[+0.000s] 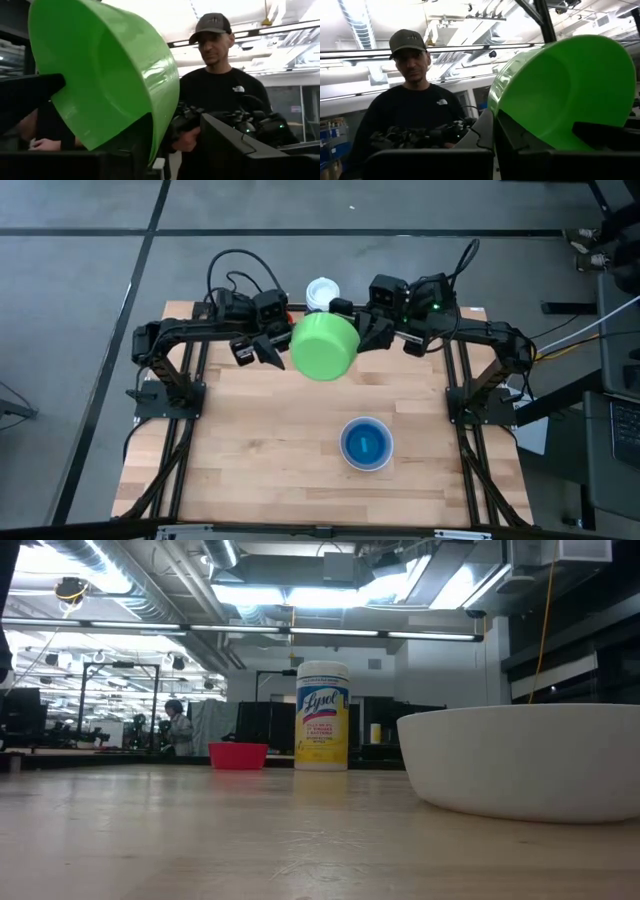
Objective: Nest bowls inside each other
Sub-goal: Stack the green bowl on top of the stacked bowls
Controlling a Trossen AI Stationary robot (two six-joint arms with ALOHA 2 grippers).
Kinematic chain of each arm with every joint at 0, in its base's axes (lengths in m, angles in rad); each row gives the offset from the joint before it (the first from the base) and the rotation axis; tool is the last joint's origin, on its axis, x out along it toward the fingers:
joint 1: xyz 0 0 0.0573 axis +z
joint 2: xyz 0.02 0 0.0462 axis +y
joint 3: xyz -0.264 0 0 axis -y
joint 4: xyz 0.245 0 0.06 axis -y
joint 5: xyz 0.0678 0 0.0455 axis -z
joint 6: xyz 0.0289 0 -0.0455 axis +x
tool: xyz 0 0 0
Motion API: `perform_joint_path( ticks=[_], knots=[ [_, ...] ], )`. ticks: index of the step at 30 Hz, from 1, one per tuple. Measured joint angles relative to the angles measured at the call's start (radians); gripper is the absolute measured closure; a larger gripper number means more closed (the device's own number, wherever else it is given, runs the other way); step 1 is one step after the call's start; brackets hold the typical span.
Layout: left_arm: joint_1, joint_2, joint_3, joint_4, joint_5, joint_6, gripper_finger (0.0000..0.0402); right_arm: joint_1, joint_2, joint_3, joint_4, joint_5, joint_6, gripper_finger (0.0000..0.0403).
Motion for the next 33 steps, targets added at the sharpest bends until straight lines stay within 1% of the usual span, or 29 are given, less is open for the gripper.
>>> perform_joint_path(
  ticks=[3, 7, 9, 11, 13, 16, 17, 19, 22, 24, 28, 33],
  knots=[
    [0.025, 0.000, 0.000, 0.008, 0.008, 0.001, 0.0240, -0.020, 0.000, 0.000, 0.000, 0.023, -0.014, 0.0402],
    [0.065, 0.000, 0.000, 0.005, 0.015, 0.000, 0.0242, -0.060, 0.000, 0.000, 0.007, 0.098, -0.049, 0.0402],
    [0.076, -0.002, -0.009, -0.041, 0.017, -0.010, 0.0242, -0.081, 0.003, 0.016, 0.039, 0.110, -0.053, 0.0403],
    [0.077, -0.003, -0.033, -0.089, 0.000, -0.003, 0.0242, -0.103, 0.006, 0.059, 0.044, 0.110, -0.076, 0.0403],
    [0.075, 0.001, -0.057, -0.126, 0.065, 0.005, 0.0242, -0.124, 0.005, 0.120, 0.069, 0.148, -0.122, 0.0403],
    [0.064, 0.002, -0.080, -0.186, 0.066, 0.031, 0.0242, -0.156, 0.007, 0.218, 0.074, 0.151, -0.152, 0.0403],
    [0.060, 0.002, -0.088, -0.196, 0.057, 0.040, 0.0242, -0.163, 0.015, 0.247, 0.061, 0.137, -0.156, 0.0403],
    [0.061, 0.002, -0.099, -0.201, 0.059, 0.037, 0.0242, -0.174, 0.030, 0.291, 0.023, 0.076, -0.150, 0.0403],
    [0.065, 0.000, -0.106, -0.195, 0.103, -0.001, 0.0242, -0.192, 0.025, 0.315, -0.066, -0.001, -0.122, 0.0403],
    [0.089, 0.000, -0.110, -0.196, 0.129, -0.009, 0.0242, -0.192, 0.022, 0.315, -0.117, -0.049, -0.094, 0.0403],
    [0.187, -0.002, -0.111, -0.198, 0.138, -0.007, 0.0242, -0.152, 0.026, 0.314, -0.244, -0.151, -0.072, 0.0403],
    [0.370, -0.003, -0.111, -0.228, 0.144, 0.002, 0.0242, -0.098, 0.025, 0.314, -0.326, -0.170, -0.072, 0.0403]
  ],
)
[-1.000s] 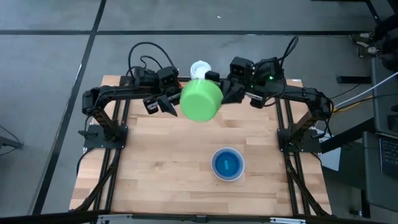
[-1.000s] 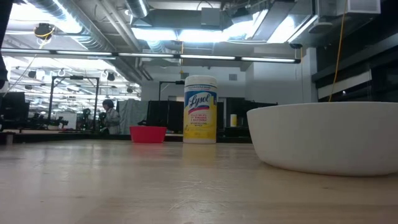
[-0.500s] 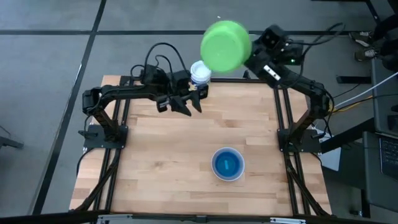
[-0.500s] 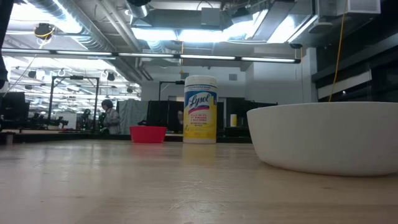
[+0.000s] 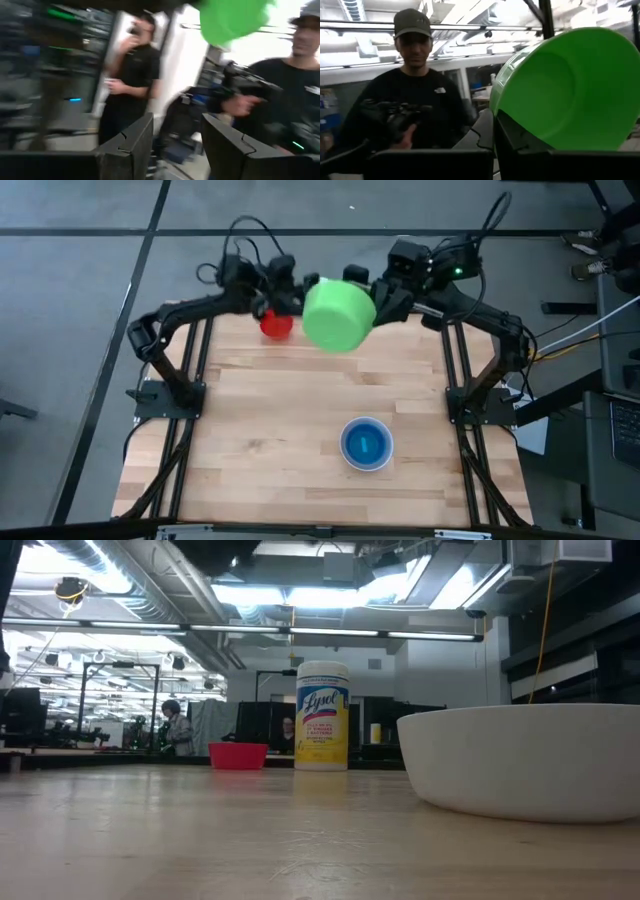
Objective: Nest bowls inside each other
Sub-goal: Stack the green bowl on top of the stacked bowls
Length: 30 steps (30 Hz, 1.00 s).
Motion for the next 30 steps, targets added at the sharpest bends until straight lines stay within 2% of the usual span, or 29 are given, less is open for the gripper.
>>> perform_joint_path(
  ticks=[4, 9, 14, 19, 24, 26, 30],
  knots=[
    [0.151, 0.000, 0.000, -0.160, 0.011, 0.025, 0.0242, 0.035, -0.001, 0.000, -0.125, -0.019, -0.032, 0.0403],
    [0.308, 0.000, -0.001, -0.445, 0.010, 0.212, 0.0246, 0.070, 0.000, -0.037, -0.491, 0.001, -0.238, 0.0403],
    [0.420, 0.000, -0.001, -0.690, -0.085, 0.437, 0.0271, 0.078, -0.001, -0.037, -0.976, 0.156, -0.553, 0.0403],
    [0.489, 0.000, -0.001, -1.002, -0.131, 0.658, 0.0300, 0.093, 0.000, -0.038, -1.433, 0.364, -0.734, 0.0403],
    [0.522, 0.000, -0.001, -1.423, -0.249, 0.971, 0.0316, 0.168, -0.008, -0.121, -1.556, 0.496, -0.655, 0.0403],
    [0.523, 0.000, -0.001, -1.589, -0.340, 1.089, 0.0320, 0.211, -0.017, -0.170, -1.564, 0.566, -0.598, 0.0403],
    [0.515, 0.000, -0.001, -1.860, -0.588, 1.266, 0.0330, 0.288, -0.021, -0.270, -1.564, 0.655, -0.467, 0.0403]
  ],
)
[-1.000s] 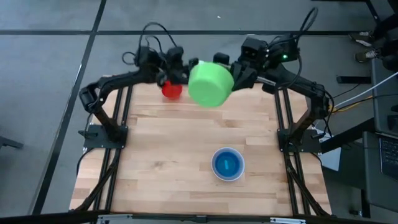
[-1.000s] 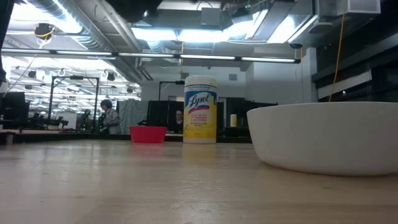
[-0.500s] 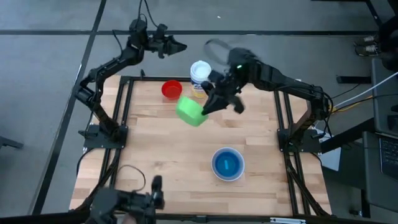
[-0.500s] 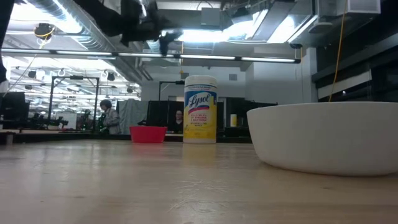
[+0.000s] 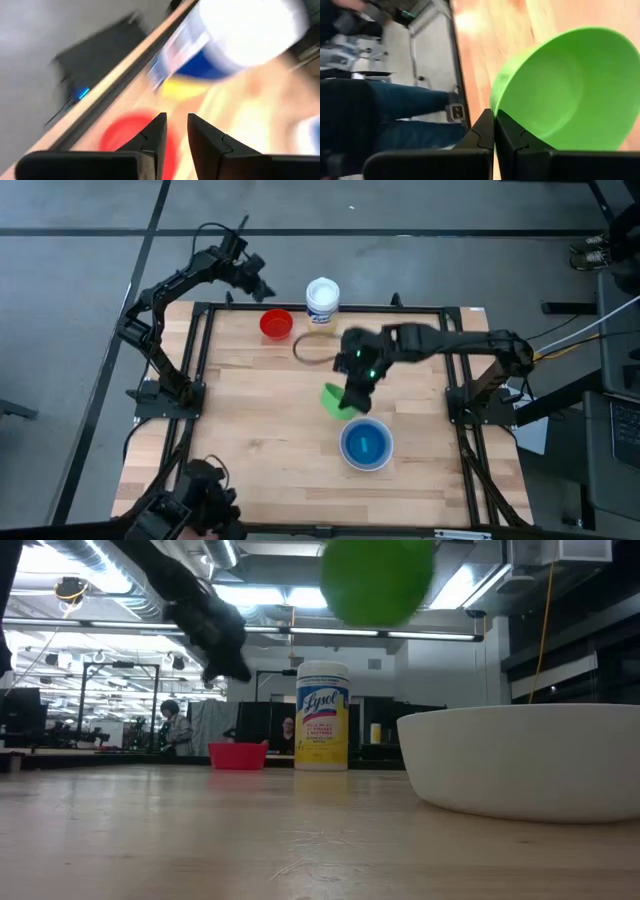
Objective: Nest bowls inside each other
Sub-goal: Stack the green bowl on top of the stacked bowls
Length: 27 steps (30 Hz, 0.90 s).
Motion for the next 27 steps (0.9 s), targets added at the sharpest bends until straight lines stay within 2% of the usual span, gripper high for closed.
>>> perform_joint_path(
  ticks=[3, 9, 13, 17, 27],
  knots=[
    [-0.013, -0.003, 0.000, -0.115, -0.120, 0.081, 0.0341, 0.062, -0.001, -0.047, 0.014, 0.068, 0.094, 0.0403],
    [-0.042, -0.064, -0.001, -0.170, -0.213, 0.106, 0.0371, 0.196, -0.001, -0.123, 0.079, 0.230, 0.297, 0.0403],
    [-0.058, -0.131, -0.001, -0.202, -0.221, 0.093, 0.0395, 0.275, 0.000, -0.173, 0.153, 0.314, 0.447, 0.0403],
    [-0.076, -0.211, -0.001, -0.230, -0.231, 0.075, 0.0398, 0.329, 0.001, -0.224, 0.161, 0.373, 0.566, 0.0403],
    [-0.093, -0.400, -0.001, -0.271, -0.255, 0.018, 0.0398, 0.394, 0.000, -0.298, 0.206, 0.410, 0.691, 0.0403]
  ],
)
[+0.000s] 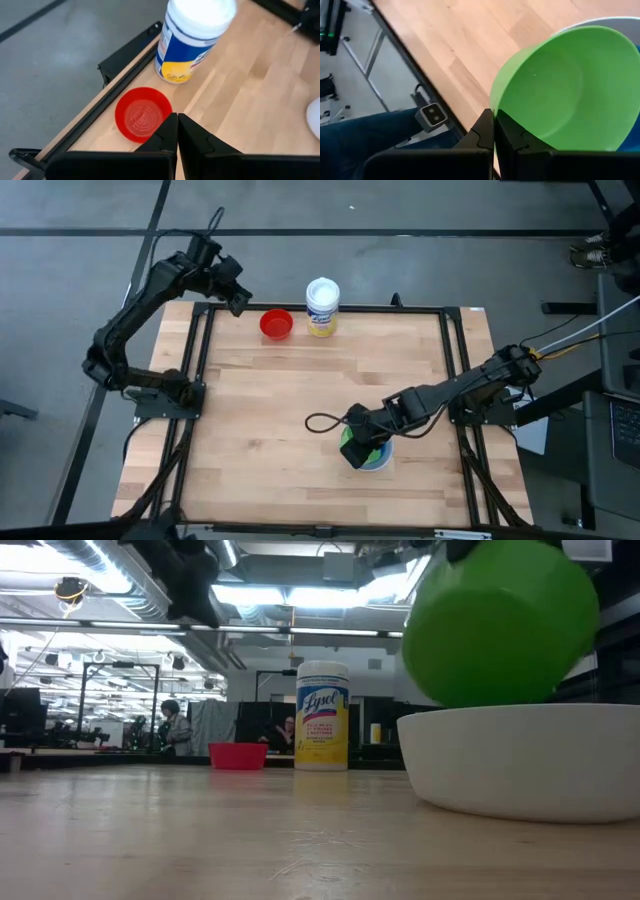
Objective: Nest bowls inside each other
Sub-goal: Stack the green bowl on top of the stacked bowls
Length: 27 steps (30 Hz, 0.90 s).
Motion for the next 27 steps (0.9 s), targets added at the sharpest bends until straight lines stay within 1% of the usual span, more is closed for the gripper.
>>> perform_joint_path(
  ticks=[9, 14, 16, 21, 27],
  knots=[
    [0.000, -0.092, 0.000, -0.010, 0.000, -0.042, 0.0398, 0.004, 0.000, -0.068, -0.009, 0.007, 0.093, 0.0403],
    [0.000, -0.104, 0.000, -0.010, 0.001, -0.056, 0.0398, -0.005, 0.000, -0.076, -0.086, 0.019, 0.110, 0.0403],
    [0.000, -0.104, 0.000, -0.010, 0.001, -0.056, 0.0398, -0.015, 0.000, -0.076, -0.112, 0.030, 0.109, 0.0403],
    [0.000, -0.104, 0.000, -0.010, 0.000, -0.052, 0.0398, -0.049, 0.000, -0.076, -0.116, 0.032, 0.074, 0.0403],
    [0.000, -0.104, 0.000, -0.009, 0.000, -0.036, 0.0398, -0.085, 0.000, -0.076, -0.116, 0.017, 0.024, 0.0403]
  ],
)
